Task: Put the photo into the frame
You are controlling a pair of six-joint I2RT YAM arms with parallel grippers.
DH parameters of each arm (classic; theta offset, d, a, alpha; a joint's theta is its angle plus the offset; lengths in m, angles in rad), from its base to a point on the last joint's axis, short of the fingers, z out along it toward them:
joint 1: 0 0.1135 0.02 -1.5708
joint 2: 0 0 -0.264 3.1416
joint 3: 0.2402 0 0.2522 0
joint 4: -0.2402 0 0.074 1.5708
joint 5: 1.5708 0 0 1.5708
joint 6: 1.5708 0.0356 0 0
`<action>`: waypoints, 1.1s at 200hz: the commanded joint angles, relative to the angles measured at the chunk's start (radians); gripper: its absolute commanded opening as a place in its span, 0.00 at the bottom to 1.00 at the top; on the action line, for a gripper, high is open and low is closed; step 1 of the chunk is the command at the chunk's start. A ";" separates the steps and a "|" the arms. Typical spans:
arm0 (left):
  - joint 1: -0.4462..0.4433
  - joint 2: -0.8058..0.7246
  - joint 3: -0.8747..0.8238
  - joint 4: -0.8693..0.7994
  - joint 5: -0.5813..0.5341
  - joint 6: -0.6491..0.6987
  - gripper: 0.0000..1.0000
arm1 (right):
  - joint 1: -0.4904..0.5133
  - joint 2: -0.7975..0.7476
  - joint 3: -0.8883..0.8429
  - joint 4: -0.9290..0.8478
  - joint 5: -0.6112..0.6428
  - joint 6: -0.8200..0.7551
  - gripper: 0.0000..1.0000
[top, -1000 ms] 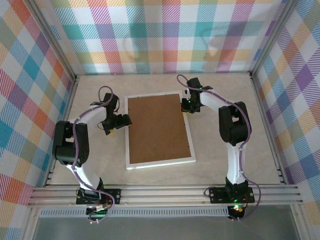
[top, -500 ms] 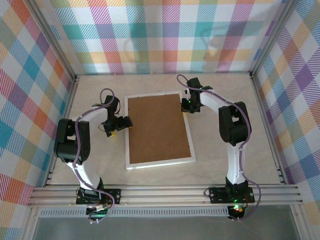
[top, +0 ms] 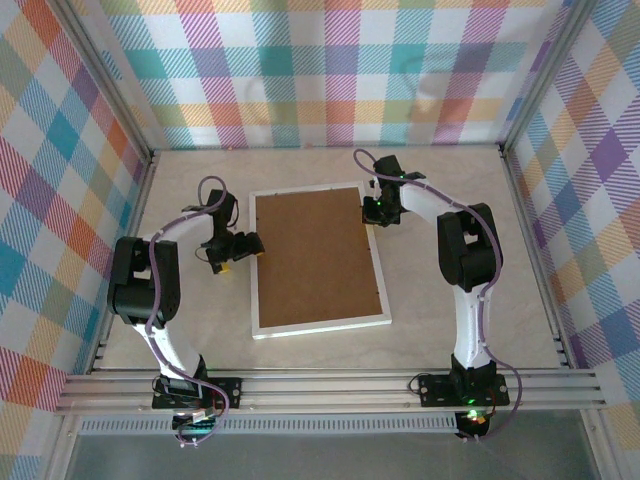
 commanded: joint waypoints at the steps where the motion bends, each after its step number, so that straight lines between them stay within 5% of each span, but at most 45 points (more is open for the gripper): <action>1: -0.004 -0.075 0.051 -0.070 -0.043 0.003 0.93 | 0.001 0.015 -0.024 -0.084 0.021 0.021 0.16; 73: -0.001 -0.254 -0.051 -0.115 -0.018 0.008 0.94 | -0.057 0.032 0.002 -0.105 0.077 -0.016 0.16; 138: -0.019 -0.411 -0.290 -0.132 0.020 -0.013 0.93 | -0.090 0.026 0.022 -0.111 -0.001 -0.038 0.16; 220: -0.076 -0.381 -0.326 -0.071 0.023 -0.020 0.93 | -0.088 0.013 -0.004 -0.087 -0.033 -0.016 0.19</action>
